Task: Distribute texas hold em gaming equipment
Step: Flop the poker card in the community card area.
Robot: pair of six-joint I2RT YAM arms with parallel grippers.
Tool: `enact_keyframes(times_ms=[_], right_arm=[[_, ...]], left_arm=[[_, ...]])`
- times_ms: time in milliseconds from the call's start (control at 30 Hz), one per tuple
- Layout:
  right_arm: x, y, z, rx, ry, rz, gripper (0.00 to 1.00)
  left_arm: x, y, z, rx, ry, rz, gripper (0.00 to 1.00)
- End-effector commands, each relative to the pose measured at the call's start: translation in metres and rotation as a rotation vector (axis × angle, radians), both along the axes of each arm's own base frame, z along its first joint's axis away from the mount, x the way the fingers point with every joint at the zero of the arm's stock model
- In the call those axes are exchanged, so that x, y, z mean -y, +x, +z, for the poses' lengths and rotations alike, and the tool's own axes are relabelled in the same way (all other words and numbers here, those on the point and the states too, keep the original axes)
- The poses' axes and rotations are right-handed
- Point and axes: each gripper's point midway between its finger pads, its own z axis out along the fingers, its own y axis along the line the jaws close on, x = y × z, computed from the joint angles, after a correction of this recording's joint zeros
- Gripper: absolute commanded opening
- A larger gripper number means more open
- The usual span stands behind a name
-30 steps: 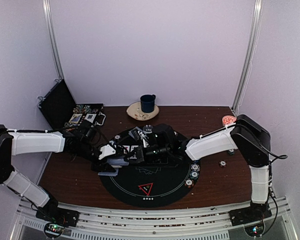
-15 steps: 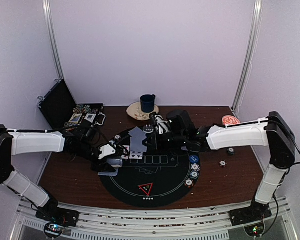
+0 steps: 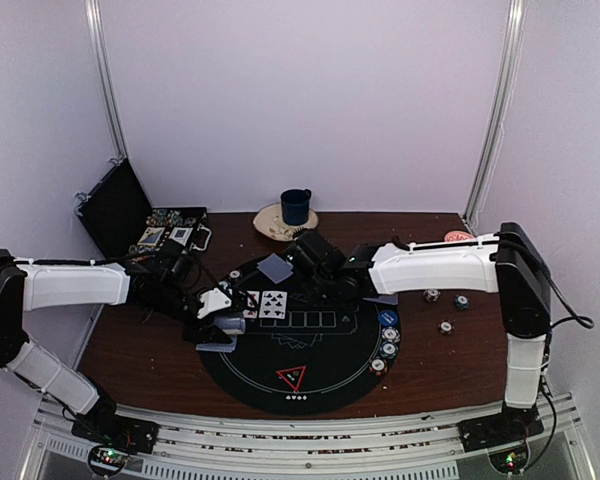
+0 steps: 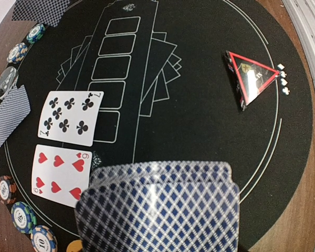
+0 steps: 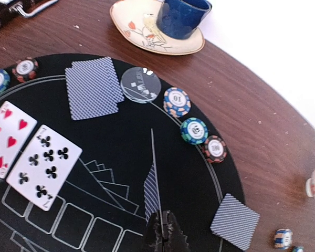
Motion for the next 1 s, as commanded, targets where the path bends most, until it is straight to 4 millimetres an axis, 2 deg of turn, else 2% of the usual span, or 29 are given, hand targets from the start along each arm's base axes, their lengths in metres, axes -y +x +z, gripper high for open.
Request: enact_keyframes(times_ms=[0, 100, 267, 433, 567, 700, 967], right_arm=[[0.027, 0.008, 0.004, 0.142, -0.353, -0.111, 0.0], [0.019, 0.007, -0.011, 0.154, -0.452, -0.088, 0.0], [-0.005, 0.003, -0.04, 0.128, -0.509, 0.001, 0.0], [-0.023, -0.001, -0.067, 0.061, -0.459, 0.099, 0.0], [-0.042, -0.007, -0.081, -0.004, -0.36, 0.193, 0.0], [-0.05, -0.01, -0.092, -0.047, -0.308, 0.25, 0.0], [-0.051, -0.019, -0.11, -0.093, -0.292, 0.311, 0.0]], left_arm=[[0.005, 0.011, 0.007, 0.027, -0.03, 0.011, 0.34], [0.005, 0.011, 0.008, 0.027, -0.031, 0.012, 0.34], [0.005, 0.012, 0.007, 0.025, -0.031, 0.013, 0.34], [0.005, 0.011, 0.008, 0.025, -0.035, 0.012, 0.34], [0.005, 0.012, 0.007, 0.022, -0.033, 0.013, 0.34], [0.005, 0.012, 0.007, 0.023, -0.034, 0.014, 0.34], [0.005, 0.012, 0.007, 0.021, -0.032, 0.013, 0.34]])
